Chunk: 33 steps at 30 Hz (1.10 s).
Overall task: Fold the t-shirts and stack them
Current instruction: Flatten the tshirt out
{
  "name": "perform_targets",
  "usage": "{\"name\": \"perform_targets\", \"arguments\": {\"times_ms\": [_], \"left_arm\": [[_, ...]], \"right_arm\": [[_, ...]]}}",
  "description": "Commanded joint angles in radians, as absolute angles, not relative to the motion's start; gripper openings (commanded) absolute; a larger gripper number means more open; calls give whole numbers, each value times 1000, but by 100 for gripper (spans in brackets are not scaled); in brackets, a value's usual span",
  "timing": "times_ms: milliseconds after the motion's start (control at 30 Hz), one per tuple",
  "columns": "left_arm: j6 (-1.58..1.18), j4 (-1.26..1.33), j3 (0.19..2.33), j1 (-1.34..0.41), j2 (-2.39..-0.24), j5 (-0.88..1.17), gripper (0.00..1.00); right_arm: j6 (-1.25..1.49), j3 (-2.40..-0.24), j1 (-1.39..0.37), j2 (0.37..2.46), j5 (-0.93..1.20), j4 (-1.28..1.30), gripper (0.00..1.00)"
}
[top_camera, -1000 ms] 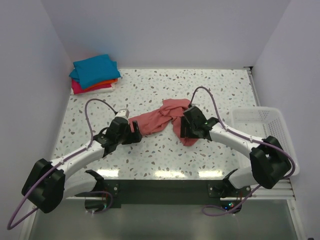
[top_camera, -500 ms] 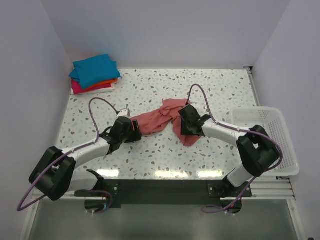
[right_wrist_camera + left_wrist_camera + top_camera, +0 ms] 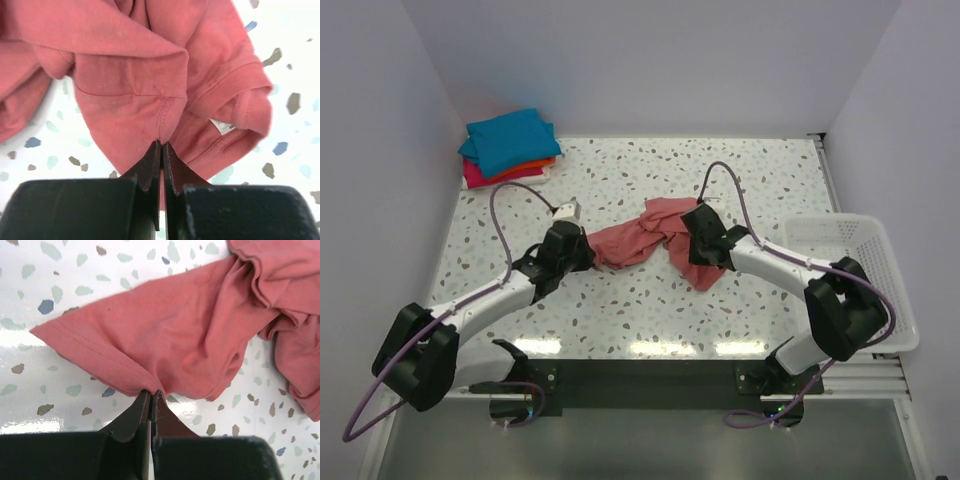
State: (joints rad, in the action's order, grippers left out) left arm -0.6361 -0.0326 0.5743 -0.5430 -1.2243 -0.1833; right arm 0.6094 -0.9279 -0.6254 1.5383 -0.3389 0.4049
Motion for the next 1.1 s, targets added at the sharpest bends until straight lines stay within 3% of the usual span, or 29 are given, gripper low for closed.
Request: {"name": "perform_targets", "arguments": {"times_ms": [0, 267, 633, 933, 1067], "left_arm": [[-609, -77, 662, -531, -1149, -229, 0], [-577, -248, 801, -508, -979, -285, 0], [-471, -517, 1186, -486, -778, -475, 0], [-423, -486, 1264, -483, -859, -575, 0], [-403, -388, 1284, -353, -1012, -462, 0]], "right_arm": [[595, -986, -612, 1424, -417, 440, 0], [557, -1072, -584, 1183, -497, 589, 0], [474, -1350, -571, 910, -669, 772, 0], [367, -1443, -561, 994, -762, 655, 0], [382, -1512, -430, 1136, -571, 598, 0]]}}
